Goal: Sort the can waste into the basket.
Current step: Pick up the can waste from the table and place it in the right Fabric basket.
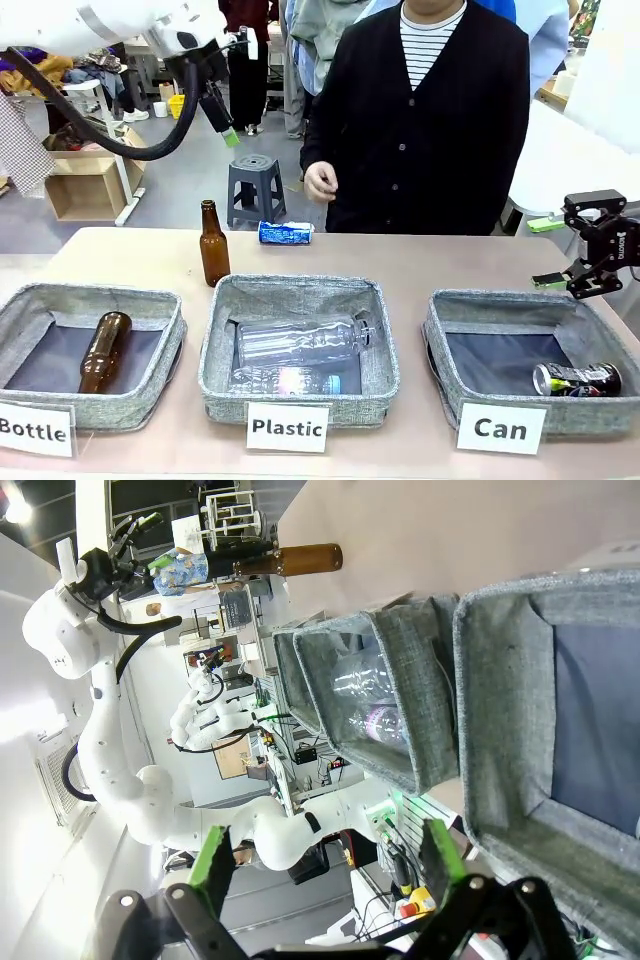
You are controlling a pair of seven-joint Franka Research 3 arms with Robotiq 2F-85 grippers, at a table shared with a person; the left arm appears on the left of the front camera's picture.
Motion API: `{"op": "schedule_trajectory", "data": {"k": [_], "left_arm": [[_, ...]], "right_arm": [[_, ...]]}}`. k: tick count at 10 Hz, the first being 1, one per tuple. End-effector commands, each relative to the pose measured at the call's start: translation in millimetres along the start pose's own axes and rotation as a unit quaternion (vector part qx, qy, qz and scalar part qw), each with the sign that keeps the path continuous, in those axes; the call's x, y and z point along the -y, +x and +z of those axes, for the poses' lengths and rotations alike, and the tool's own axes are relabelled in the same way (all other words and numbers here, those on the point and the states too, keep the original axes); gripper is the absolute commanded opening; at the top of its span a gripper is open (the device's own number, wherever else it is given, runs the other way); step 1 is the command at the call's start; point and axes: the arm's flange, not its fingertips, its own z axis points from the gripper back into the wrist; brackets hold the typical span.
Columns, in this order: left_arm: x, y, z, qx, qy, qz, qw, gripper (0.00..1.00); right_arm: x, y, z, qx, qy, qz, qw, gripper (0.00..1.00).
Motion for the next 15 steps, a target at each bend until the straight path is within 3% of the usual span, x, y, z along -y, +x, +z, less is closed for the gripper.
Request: {"op": "schedule_trajectory", "data": {"k": [1,2,3,4,5,7,8,9,11,15], "left_arm": [[-29,1,-4,0.004,-0.069,-0.049,0.996,1.00],[-53,-44,35,0.087,-0.101,-0.048,0.990,1.00],[-62,-105,90,0.131,-0.071,0.011,0.989,1.00],[-54,-177,147,0.190,-0.088,0.017,0.978,1.00],[-45,-246,182,0.221,-0.050,0.092,0.970,1.00],[-10,-362,197,0.307,-0.035,0.152,0.939,1.00],[8,-403,191,0.333,-0.021,0.196,0.922,1.00],[28,-435,183,0.368,-0.005,0.213,0.905,1.00],[58,-466,167,0.402,0.010,0.224,0.888,1.00],[45,-450,160,0.382,-0.001,0.218,0.898,1.00]], "right_arm": [[-1,0,0,0.001,-0.001,0.004,1.000,1.00],[-1,0,0,0.001,-0.001,0.004,1.000,1.00],[-1,0,0,0.001,-0.001,0.004,1.000,1.00],[-1,0,0,0.001,-0.001,0.004,1.000,1.00],[-1,0,0,0.001,-0.001,0.004,1.000,1.00],[-1,0,0,0.001,-0.001,0.004,1.000,1.00],[-1,0,0,0.001,-0.001,0.004,1.000,1.00],[-1,0,0,0.001,-0.001,0.004,1.000,1.00],[-1,0,0,0.001,-0.001,0.004,1.000,1.00],[-1,0,0,0.001,-0.001,0.004,1.000,1.00]]}}
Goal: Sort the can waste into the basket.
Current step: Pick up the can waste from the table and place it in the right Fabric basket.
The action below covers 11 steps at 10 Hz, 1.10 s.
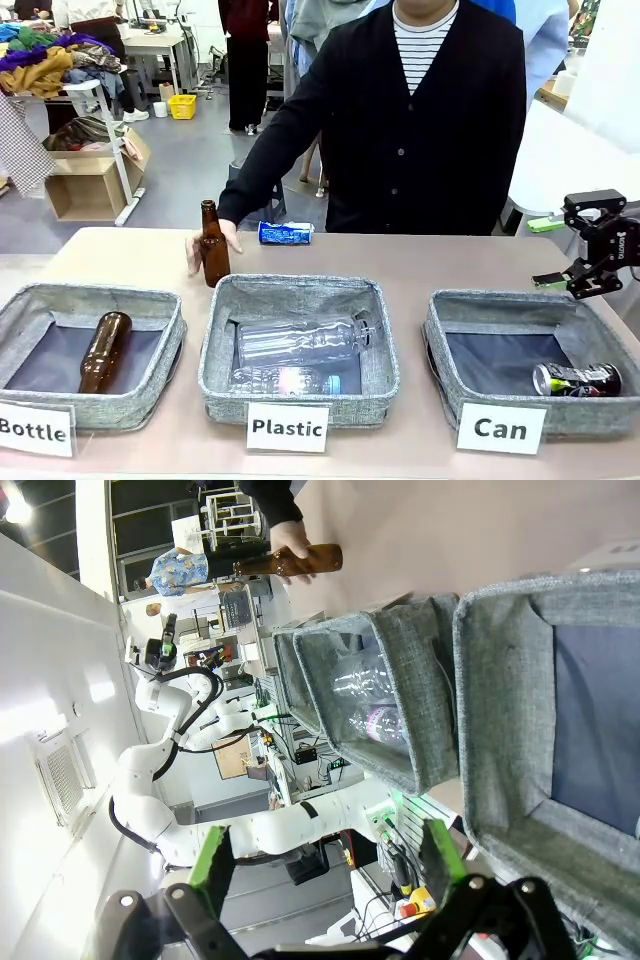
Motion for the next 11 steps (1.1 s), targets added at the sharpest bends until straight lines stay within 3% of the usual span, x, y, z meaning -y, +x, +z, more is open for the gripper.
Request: {"op": "schedule_trajectory", "data": {"k": [1,6,7,9,11], "left_arm": [[2,21,-11,-0.029,0.004,-0.010,1.000,1.00],[11,93,-93,-0.180,0.019,-0.019,0.983,1.00],[1,88,-82,-0.168,0.006,-0.015,0.986,1.00],[-11,36,-15,-0.057,0.016,0.022,0.998,1.00],[-9,-33,36,0.056,0.028,0.069,0.996,1.00]], "right_arm": [[-1,0,0,0.001,-0.001,0.004,1.000,1.00],[-1,0,0,0.001,-0.001,0.004,1.000,1.00],[-1,0,0,0.001,-0.001,0.004,1.000,1.00],[-1,0,0,0.001,-0.001,0.004,1.000,1.00],[-1,0,0,0.001,-0.001,0.004,1.000,1.00]]}}
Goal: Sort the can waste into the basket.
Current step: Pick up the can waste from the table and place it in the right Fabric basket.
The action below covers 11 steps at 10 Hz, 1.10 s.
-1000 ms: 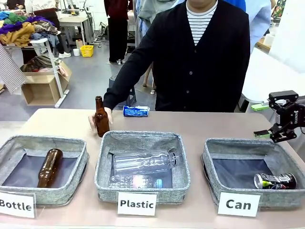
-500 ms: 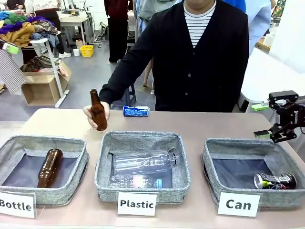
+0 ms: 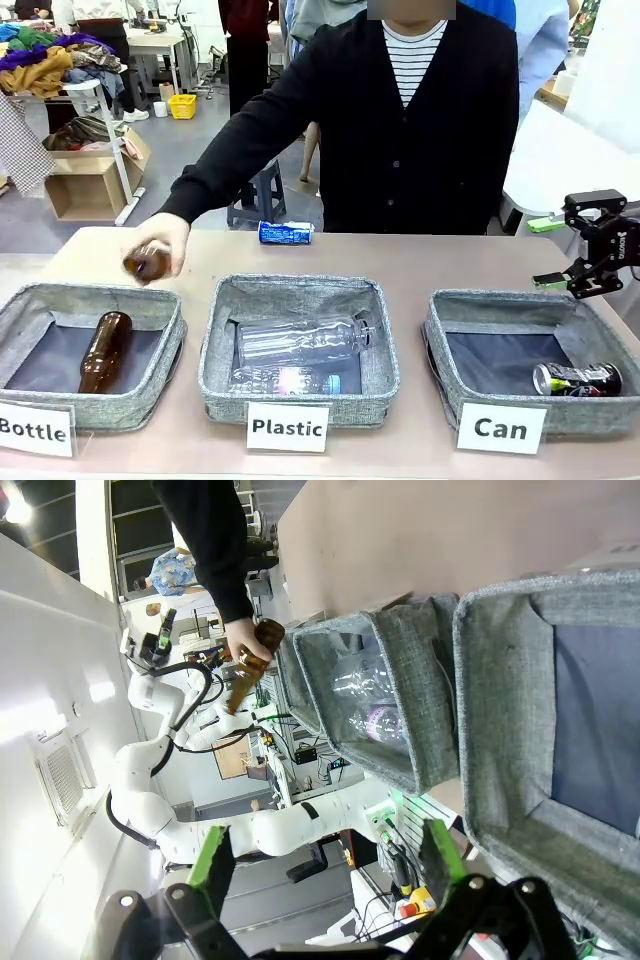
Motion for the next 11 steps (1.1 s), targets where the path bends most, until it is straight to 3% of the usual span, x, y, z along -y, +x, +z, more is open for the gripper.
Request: {"op": "schedule_trajectory", "data": {"k": [1,2,5,8,11], "left_arm": [[4,-57,10,0.094,-0.017,0.020,0.995,1.00],[3,-80,12,0.106,-0.020,0.034,0.994,1.00],[-1,-92,10,0.112,-0.027,0.037,0.993,1.00],[1,-53,-7,0.062,-0.030,0.017,0.998,1.00],[11,15,-55,-0.056,-0.021,-0.009,0.998,1.00]], "right_arm": [[-2,0,0,0.001,-0.001,0.004,1.000,1.00],[-2,0,0,0.001,-0.001,0.004,1.000,1.00],[-2,0,0,0.001,-0.001,0.004,1.000,1.00],[-2,0,0,0.001,-0.001,0.004,1.000,1.00],[-2,0,0,0.001,-0.001,0.004,1.000,1.00]]}}
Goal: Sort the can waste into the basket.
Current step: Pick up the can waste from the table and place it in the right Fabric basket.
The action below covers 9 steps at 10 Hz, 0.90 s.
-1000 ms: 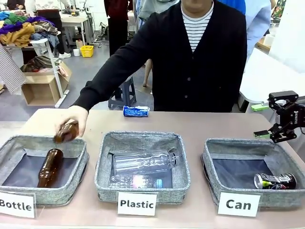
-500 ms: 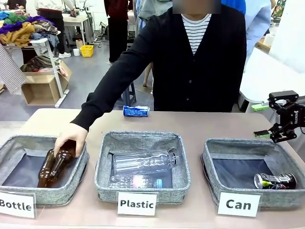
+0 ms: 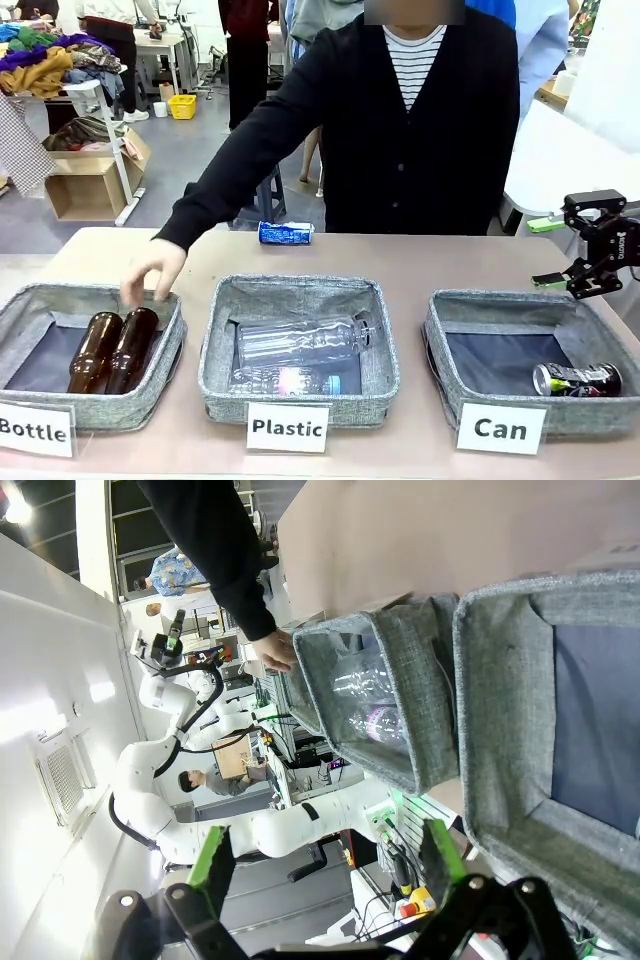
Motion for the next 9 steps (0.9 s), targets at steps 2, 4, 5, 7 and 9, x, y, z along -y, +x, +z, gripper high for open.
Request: {"op": "schedule_trajectory", "data": {"k": [2,4,5,7,9], "left_arm": [[1,28,-26,-0.096,-0.018,-0.005,0.995,1.00],[1,12,-24,-0.053,-0.071,-0.048,0.995,1.00],[15,21,-40,-0.086,-0.060,-0.049,0.993,1.00],[44,71,-106,-0.209,-0.013,-0.125,0.970,1.00],[60,129,-209,-0.324,0.012,-0.216,0.921,1.00]], "right_arm": [[-2,0,0,0.001,-0.001,0.004,1.000,1.00],[-2,0,0,0.001,-0.001,0.004,1.000,1.00],[-2,0,0,0.001,-0.001,0.004,1.000,1.00],[-2,0,0,0.001,-0.001,0.004,1.000,1.00],[-2,0,0,0.001,-0.001,0.004,1.000,1.00]]}}
